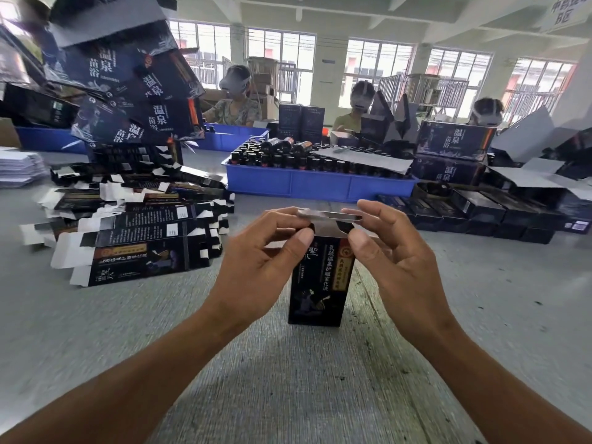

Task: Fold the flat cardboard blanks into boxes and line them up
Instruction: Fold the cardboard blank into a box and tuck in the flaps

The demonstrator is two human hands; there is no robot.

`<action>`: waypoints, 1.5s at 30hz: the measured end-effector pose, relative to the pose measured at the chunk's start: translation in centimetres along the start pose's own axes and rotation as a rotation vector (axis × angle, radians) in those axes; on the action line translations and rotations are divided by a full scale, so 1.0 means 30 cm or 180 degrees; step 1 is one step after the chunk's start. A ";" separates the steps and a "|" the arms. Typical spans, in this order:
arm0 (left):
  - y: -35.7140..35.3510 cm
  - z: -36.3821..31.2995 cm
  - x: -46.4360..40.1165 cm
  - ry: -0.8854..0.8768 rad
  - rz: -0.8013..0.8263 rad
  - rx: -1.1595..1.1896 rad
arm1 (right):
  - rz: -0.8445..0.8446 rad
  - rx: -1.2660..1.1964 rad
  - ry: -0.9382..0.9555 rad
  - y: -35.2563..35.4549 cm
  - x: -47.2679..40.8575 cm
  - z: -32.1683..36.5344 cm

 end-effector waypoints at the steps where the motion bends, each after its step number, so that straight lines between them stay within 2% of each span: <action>1: 0.000 -0.001 0.002 -0.0016 -0.0001 -0.0006 | -0.0022 0.0021 0.0030 -0.002 0.001 0.003; 13: -0.008 -0.010 0.006 0.0083 -0.0263 0.0197 | -0.0172 -0.0071 0.0015 -0.001 0.001 -0.004; 20: 0.003 -0.023 0.004 -0.0448 -0.0134 -0.0663 | -0.0107 0.0308 0.0059 0.003 0.003 -0.023; 26: 0.007 -0.011 0.004 -0.0800 -0.0017 -0.1098 | -0.0125 0.0467 0.0075 0.012 -0.005 -0.041; 29: 0.006 0.002 0.002 -0.0829 0.0020 -0.1200 | -0.0131 0.0626 0.0157 0.014 -0.009 -0.053; 32: 0.011 0.018 0.002 -0.0814 0.0085 -0.1361 | -0.0119 0.1133 0.0353 0.016 -0.011 -0.062; 35: 0.020 0.047 0.002 -0.0662 0.0235 -0.1465 | 0.0044 0.1518 0.0260 0.017 -0.013 -0.083; 38: 0.021 0.077 -0.001 -0.0298 0.0367 -0.1191 | 0.0370 0.1780 -0.0182 0.001 -0.007 -0.122; 41: 0.044 0.105 -0.010 0.0071 -0.0063 -0.0944 | 0.0582 0.2181 -0.0476 -0.018 0.002 -0.143; 45: 0.056 0.142 -0.019 0.0669 -0.0424 -0.0293 | 0.1049 0.2889 -0.0209 -0.068 0.036 -0.154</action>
Point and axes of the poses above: each hand's wrist, its own x-axis away from the middle knuckle, its own y-axis out of the back of the hand, z = x × y, the point moved 2 cm from there along -x, towards the middle knuckle, and after that the axes turned 5 degrees about z, right-handed, at the moved point
